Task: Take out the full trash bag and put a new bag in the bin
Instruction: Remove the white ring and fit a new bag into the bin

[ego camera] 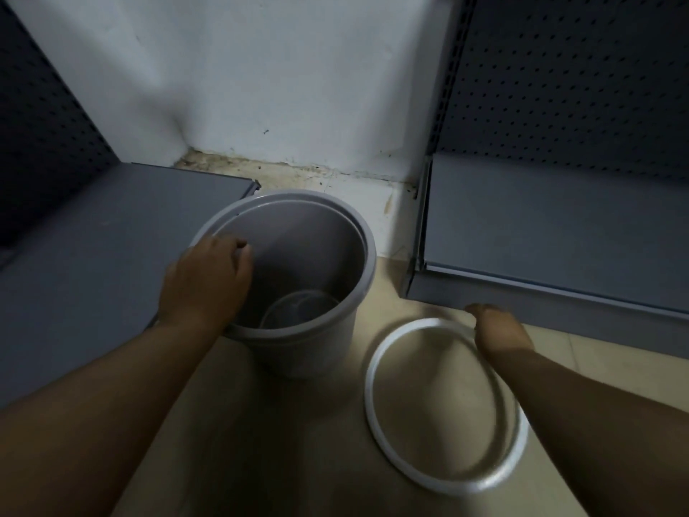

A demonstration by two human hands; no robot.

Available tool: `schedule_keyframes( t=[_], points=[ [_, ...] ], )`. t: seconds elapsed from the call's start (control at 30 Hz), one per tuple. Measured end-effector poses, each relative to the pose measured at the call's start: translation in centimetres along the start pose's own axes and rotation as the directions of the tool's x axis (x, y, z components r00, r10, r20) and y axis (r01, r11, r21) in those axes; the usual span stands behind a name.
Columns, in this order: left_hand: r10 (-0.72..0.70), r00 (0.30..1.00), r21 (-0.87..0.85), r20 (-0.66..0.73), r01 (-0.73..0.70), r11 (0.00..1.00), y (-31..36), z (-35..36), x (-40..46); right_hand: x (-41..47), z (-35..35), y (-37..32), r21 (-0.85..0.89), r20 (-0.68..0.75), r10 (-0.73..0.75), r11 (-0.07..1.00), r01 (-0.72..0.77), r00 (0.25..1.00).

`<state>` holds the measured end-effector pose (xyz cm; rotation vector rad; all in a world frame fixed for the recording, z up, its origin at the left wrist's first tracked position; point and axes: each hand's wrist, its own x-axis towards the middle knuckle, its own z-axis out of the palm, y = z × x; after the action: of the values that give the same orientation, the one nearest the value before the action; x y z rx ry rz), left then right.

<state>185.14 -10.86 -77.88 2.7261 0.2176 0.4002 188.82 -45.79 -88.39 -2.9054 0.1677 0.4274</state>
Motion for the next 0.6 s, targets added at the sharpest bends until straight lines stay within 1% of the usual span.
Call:
schedule_keyframes(
  t=[0.17, 0.23, 0.3, 0.37, 0.47, 0.6],
  points=[
    [0.014, 1.0, 0.021, 0.01, -0.015, 1.0, -0.8, 0.0, 0.8, 0.3, -0.6, -1.3, 0.009, -0.129, -0.057, 0.998, 0.059, 0.99],
    [0.014, 1.0, 0.029, 0.019, -0.015, 0.999, -0.7, -0.3, 1.3, 0.0, -1.6, -2.0, 0.049, -0.196, -0.066, 0.996, 0.077, 0.978],
    [0.011, 0.999, 0.037, 0.041, -0.012, 0.999, -0.2, -1.3, 1.6, -0.8, -3.4, -3.1, 0.093, -0.283, -0.097, 0.988, 0.127, 0.954],
    [0.009, 0.998, 0.052, 0.06, -0.012, 0.999, 0.6, -3.2, 2.0, -2.1, -6.0, -4.4, 0.138, -0.329, -0.104, 0.978, 0.156, 0.939],
    [0.019, 0.997, 0.065, 0.07, -0.023, 0.998, 2.5, -7.5, 2.5, -4.6, -11.4, -6.5, 0.163, -0.315, -0.101, 0.974, 0.158, 0.944],
    [0.003, 0.994, 0.07, 0.11, -0.011, 0.997, 6.7, -15.4, 3.7, -8.2, -21.0, -10.0, 0.16, -0.306, -0.152, 0.965, 0.208, 0.94]
  ],
)
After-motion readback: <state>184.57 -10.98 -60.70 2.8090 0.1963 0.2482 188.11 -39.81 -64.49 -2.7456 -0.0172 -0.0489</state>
